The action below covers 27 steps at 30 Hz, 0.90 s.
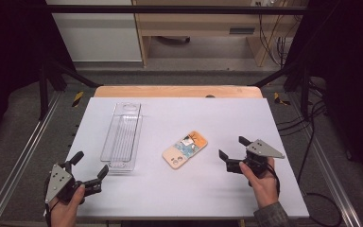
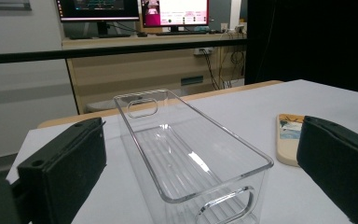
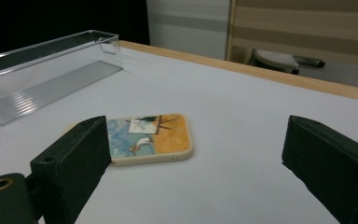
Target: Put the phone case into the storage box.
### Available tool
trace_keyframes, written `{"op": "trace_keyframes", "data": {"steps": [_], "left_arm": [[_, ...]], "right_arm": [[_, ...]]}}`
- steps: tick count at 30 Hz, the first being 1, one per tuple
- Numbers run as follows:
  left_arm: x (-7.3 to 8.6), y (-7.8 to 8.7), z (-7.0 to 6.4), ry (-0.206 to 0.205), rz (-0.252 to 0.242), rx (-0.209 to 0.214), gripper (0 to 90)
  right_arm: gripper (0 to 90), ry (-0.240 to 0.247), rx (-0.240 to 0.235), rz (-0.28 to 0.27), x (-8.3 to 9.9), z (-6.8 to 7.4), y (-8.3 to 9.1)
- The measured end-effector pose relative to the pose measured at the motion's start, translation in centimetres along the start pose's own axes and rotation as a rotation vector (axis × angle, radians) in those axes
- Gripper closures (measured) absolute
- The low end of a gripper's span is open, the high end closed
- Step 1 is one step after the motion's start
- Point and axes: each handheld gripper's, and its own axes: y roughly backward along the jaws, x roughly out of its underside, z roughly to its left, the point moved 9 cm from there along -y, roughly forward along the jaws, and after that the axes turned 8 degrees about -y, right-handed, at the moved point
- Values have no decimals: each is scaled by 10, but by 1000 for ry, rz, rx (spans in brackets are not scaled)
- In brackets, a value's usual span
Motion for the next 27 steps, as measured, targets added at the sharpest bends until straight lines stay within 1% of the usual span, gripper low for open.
{"op": "trace_keyframes", "data": {"steps": [1,2,3,4,6,7,8,9,10,11,13,14,15,16,17,18,19,20,21,22,23,24,26,27], "left_arm": [[-2,-1,-2,-2,2,6,10],[-3,-2,-4,-9,6,10,10],[-4,-2,-6,-16,9,14,10],[-5,-3,-7,-19,11,19,10],[-8,-5,-12,-31,24,29,10],[-9,-6,-14,-35,26,35,11],[-11,-10,-20,-48,44,53,11],[-11,-10,-20,-48,44,53,11],[-13,-13,-26,-45,50,66,11],[-13,-13,-26,-45,50,66,11],[-16,-19,-34,-58,63,90,11],[-20,-24,-42,-66,71,111,11],[-22,-27,-45,-72,78,122,11],[-22,-27,-45,-72,78,122,11],[-23,-30,-49,-73,82,129,11],[-29,-37,-58,-81,92,150,11],[-29,-37,-58,-81,92,150,11],[-35,-47,-70,-91,110,178,11],[-35,-47,-70,-91,110,178,12],[-40,-56,-81,-79,120,204,12],[-42,-61,-87,-77,129,222,13],[-42,-61,-87,-77,129,222,14],[-47,-73,-101,-88,144,252,16],[-49,-77,-106,-88,143,266,16]], "right_arm": [[80,0,0,0,0,0,0],[80,5,16,-12,1,-8,8],[80,13,27,-20,3,-12,11],[80,13,27,-20,3,-12,11],[79,13,48,-36,5,-19,18],[79,5,53,-43,6,-21,20],[80,-11,66,-73,8,-28,26],[79,-15,68,-79,8,-31,29],[78,-13,72,-81,8,-33,30],[78,-13,72,-81,8,-33,30],[64,-36,59,-83,10,-37,31],[62,-45,52,-83,11,-37,31],[57,-50,46,-80,13,-38,30],[57,-50,46,-80,13,-38,30],[51,-53,48,-70,15,-39,29],[48,-59,46,-65,16,-39,29],[48,-59,46,-65,16,-39,29],[43,-70,36,-62,19,-39,28],[43,-70,36,-62,19,-39,28],[39,-64,30,-63,20,-39,28],[38,-64,29,-61,20,-39,28],[38,-64,29,-61,20,-39,28],[37,-68,26,-63,21,-39,29],[37,-68,26,-63,21,-39,29]]}}
